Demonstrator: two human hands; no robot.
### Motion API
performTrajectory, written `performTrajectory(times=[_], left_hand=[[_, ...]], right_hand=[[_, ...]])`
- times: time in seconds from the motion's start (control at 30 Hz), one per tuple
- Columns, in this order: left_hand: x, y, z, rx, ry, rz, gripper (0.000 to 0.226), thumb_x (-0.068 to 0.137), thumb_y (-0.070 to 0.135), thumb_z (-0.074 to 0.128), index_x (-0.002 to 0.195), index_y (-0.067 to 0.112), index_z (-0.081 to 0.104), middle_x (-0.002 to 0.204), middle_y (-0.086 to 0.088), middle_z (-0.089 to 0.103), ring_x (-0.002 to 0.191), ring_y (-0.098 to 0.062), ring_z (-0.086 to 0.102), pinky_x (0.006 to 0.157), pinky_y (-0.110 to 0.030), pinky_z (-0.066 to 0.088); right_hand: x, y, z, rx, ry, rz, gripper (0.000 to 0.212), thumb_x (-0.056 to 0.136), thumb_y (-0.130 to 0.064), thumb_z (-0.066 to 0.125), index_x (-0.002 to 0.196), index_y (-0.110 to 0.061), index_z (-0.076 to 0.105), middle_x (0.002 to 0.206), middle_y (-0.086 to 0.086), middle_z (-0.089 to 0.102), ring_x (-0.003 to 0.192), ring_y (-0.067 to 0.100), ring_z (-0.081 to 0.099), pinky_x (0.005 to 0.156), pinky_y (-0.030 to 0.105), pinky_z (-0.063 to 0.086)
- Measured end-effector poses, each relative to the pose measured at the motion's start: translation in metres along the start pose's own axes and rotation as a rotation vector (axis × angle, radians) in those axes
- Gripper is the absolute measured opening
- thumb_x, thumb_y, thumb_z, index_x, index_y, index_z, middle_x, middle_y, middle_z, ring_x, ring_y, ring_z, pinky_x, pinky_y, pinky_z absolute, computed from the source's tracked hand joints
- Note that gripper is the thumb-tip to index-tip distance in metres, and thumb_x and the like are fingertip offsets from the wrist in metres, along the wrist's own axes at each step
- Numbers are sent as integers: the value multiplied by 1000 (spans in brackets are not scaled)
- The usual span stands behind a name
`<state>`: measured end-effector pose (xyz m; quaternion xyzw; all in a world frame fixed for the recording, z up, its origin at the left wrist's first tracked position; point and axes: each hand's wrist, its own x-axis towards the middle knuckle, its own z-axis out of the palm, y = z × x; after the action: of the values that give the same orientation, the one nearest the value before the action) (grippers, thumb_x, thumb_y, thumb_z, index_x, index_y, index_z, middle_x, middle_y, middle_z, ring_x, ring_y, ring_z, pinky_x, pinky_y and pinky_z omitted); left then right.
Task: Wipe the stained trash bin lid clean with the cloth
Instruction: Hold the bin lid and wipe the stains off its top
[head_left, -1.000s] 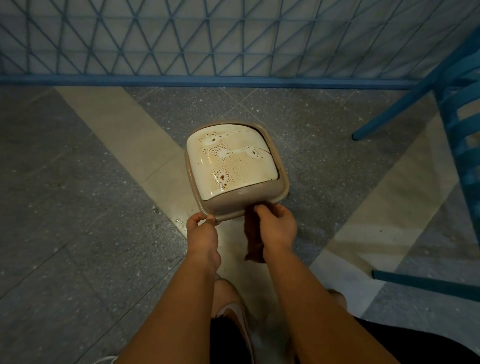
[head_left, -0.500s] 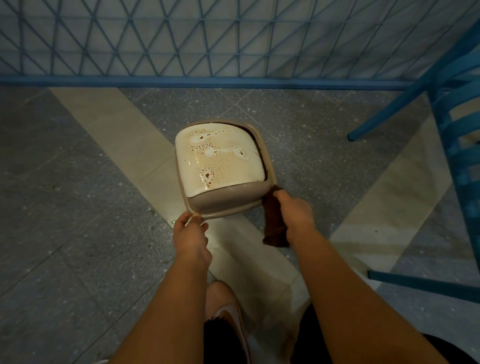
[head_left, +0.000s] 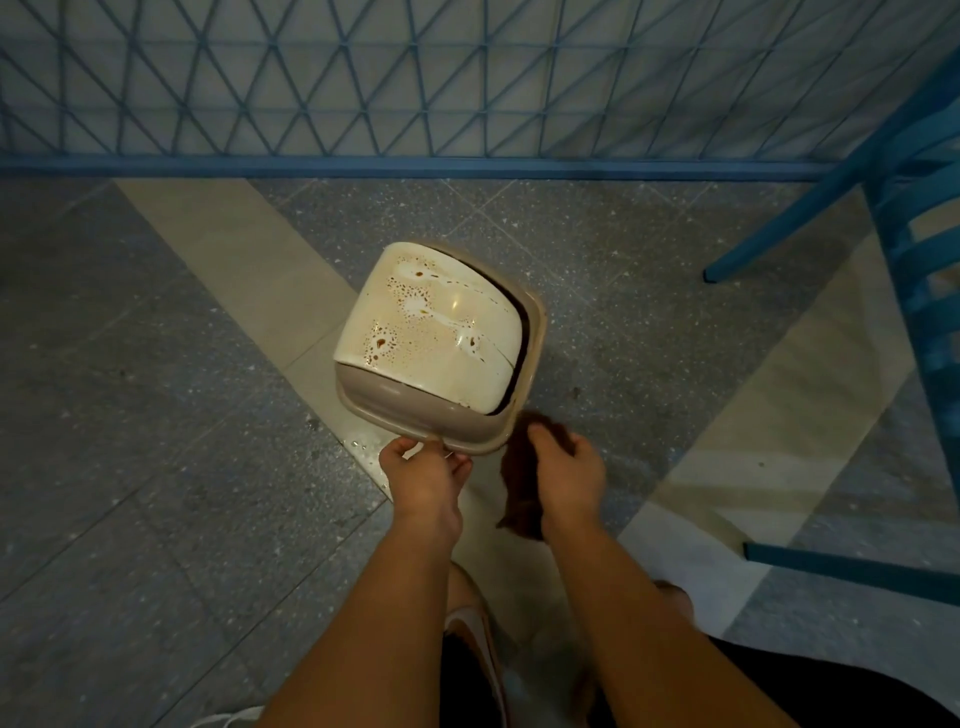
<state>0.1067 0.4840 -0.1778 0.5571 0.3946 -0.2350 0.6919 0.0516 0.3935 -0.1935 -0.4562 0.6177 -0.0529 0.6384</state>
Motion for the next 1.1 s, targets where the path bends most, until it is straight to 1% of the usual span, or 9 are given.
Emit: performTrajectory(times=[0.1,0.2,0.33,0.47,0.6,0.73,0.87,0.93,1.1], left_hand=[[-2,0,2,-23,-4,-9,23,96,6,50,114,15,39,85,-11,57,77,-23,57,86,-40,52],[-1,-3,3,-14,-20,-15,22,95,6,49,113,16,40,88,-12,59,76,-24,58,77,-38,53],[-3,-2,4,2,-30,27,24,94,2,45,111,17,36,81,-11,56,69,-21,54,67,-34,49],[-1,2,5,-13,-71,34,23,96,1,44,109,17,34,79,-10,53,70,-20,53,76,-33,52],[1,-2,4,24,-63,53,22,95,2,45,108,18,35,76,-8,50,67,-17,48,73,-29,50],[1,-4,5,11,-46,19,22,95,2,45,107,18,36,85,-11,53,78,-22,53,75,-31,52],[0,-3,7,6,-31,21,21,94,0,43,96,21,39,85,-13,55,74,-23,55,73,-34,52],[2,-4,6,30,-34,30,22,94,0,43,102,20,37,82,-13,55,71,-22,54,73,-34,52],[2,-3,3,62,-52,40,23,94,2,45,106,19,35,85,-12,52,70,-17,50,75,-30,52]], right_hand=[[-2,-4,-3,18,-2,-32,41,76,-37,74,110,-16,63,100,6,70,86,22,69,78,42,59],[-21,10,3,-32,-105,15,30,78,-28,74,102,-16,61,93,6,68,81,23,69,71,40,60],[-24,7,12,-136,-90,-137,16,80,-21,71,91,-21,60,90,1,66,82,17,65,75,35,57],[-11,-9,12,-156,-61,-203,13,81,-20,70,88,-23,59,86,-3,65,80,16,64,73,33,55],[10,-27,14,-113,10,-200,16,81,-24,70,94,-22,60,94,0,66,86,18,64,81,38,56],[5,-27,14,-36,58,-215,18,83,-25,69,97,-24,58,99,0,64,91,18,64,83,37,55],[-19,6,10,-90,-18,-187,17,85,-23,68,99,-17,61,96,1,66,89,17,64,80,35,54],[-21,9,7,-165,-51,-216,13,84,-22,68,95,-18,61,92,1,66,85,17,64,76,33,54],[13,-36,12,-190,-1,-195,16,80,-25,70,92,-25,60,93,2,66,83,19,64,79,39,56]])
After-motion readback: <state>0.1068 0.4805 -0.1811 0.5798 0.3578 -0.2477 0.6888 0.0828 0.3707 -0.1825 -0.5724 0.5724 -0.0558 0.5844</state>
